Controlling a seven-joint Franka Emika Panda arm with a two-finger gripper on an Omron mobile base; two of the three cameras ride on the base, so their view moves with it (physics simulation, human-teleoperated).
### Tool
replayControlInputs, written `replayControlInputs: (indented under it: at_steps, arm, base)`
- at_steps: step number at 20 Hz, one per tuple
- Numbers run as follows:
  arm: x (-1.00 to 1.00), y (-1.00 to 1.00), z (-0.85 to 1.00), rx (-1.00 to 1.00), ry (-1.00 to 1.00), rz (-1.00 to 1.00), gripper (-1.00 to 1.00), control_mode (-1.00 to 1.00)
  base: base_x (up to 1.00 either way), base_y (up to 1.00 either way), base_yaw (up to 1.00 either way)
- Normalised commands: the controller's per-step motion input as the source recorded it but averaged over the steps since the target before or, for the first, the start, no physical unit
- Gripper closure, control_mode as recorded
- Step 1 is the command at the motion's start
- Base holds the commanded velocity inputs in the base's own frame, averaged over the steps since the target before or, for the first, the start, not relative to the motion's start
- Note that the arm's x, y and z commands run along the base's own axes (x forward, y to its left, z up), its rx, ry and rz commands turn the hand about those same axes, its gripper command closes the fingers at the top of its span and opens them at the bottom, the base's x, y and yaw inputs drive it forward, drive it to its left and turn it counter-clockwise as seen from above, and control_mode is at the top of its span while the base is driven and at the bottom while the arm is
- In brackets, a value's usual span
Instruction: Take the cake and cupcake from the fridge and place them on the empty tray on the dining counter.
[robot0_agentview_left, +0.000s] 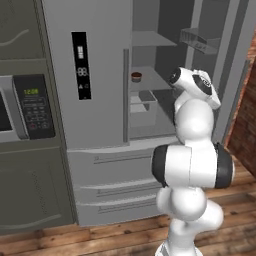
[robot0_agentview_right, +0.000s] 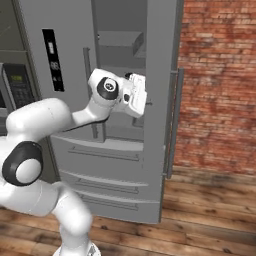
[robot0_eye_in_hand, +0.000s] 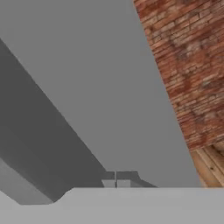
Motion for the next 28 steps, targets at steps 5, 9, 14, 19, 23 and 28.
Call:
replayControlInputs:
  at_steps: [5,9,14,19,23,28]
  arm:
    - [-0.52,-0.60,0.01,0.01,-0.31,-0.06,1.00,-1.00]
    - [-0.93,0.18,0.51,-0.03,-0.01,0.05,1.00,-1.00]
    - [-0.99,0.39,0.98,-0.12,0.56,0.32,1.00,-1.00]
    - [-0.82,0.73,0.64,-0.24,0.73,0.49,1.00,-1.00]
    - [-0.55,0.91,0.20,-0.20,0.39,0.70,1.00,-1.00]
    - [-0.13,0.87,-0.02,-0.13,-0.01,0.74,1.00,-1.00]
  base:
    - [0.00,0.00,0.00]
    - [0.00,0.00,0.00]
    - [0.00,0.00,0.00]
    - [0.00,0.00,0.00]
    - [0.00,0.00,0.00]
    - [0.00,0.00,0.00]
